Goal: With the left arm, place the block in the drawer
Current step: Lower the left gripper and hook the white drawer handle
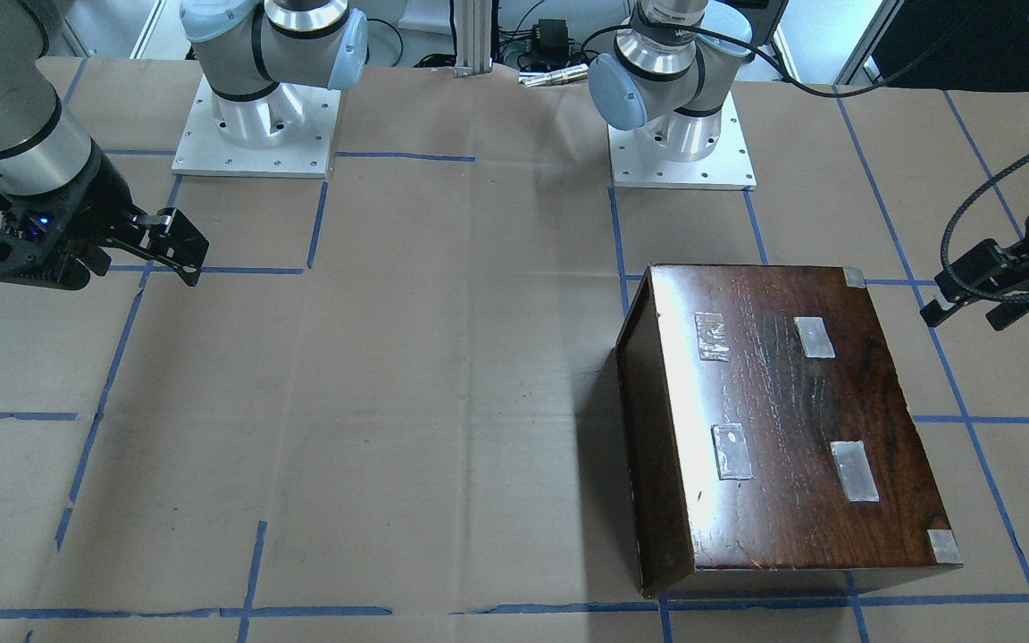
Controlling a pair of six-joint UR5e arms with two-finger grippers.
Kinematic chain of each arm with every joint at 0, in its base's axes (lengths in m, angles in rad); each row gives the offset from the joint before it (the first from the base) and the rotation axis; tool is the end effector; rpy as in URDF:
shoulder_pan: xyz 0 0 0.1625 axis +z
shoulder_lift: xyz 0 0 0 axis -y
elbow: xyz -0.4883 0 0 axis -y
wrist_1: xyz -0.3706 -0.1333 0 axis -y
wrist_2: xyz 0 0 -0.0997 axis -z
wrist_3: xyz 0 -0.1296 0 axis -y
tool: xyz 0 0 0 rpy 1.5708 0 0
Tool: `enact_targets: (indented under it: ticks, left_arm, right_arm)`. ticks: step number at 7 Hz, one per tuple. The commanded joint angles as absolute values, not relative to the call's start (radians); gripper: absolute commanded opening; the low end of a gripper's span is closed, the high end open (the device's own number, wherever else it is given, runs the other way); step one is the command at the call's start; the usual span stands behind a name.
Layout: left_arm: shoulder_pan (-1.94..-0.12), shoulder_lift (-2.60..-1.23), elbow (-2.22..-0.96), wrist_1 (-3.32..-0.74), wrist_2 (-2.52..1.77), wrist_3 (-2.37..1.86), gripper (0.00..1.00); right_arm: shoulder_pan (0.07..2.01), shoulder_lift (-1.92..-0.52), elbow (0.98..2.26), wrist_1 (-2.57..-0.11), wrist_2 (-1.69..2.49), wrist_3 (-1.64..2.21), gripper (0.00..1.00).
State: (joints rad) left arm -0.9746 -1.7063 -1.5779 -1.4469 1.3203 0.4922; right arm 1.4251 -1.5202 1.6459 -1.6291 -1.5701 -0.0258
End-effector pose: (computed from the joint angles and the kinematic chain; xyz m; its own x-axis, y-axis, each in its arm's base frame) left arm 0.1608 -0.5316 0.4663 -0.9695 -0.0918 0.2273 -0.1172 0.9880 -0.1006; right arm 0.0618 -0.4974 0.4677 -0.9928 0.1197 -0.0024 0.1193 0.9906 0.0673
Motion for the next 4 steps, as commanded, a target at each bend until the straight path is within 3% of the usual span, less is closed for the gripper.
enact_targets:
  ticks: [1, 4]
  left_arm:
    - [-0.94, -1.743, -1.572, -1.45, 1.276, 0.512, 0.99]
    - [-0.939, -1.784, -1.572, -1.45, 1.284, 0.577, 0.99]
  right_arm:
    - [1.425, -1.52, 1.646, -1.629, -1.571, -0.026, 1.0]
    - [1.425, -1.52, 1.646, -1.629, -1.571, -0.025, 1.0]
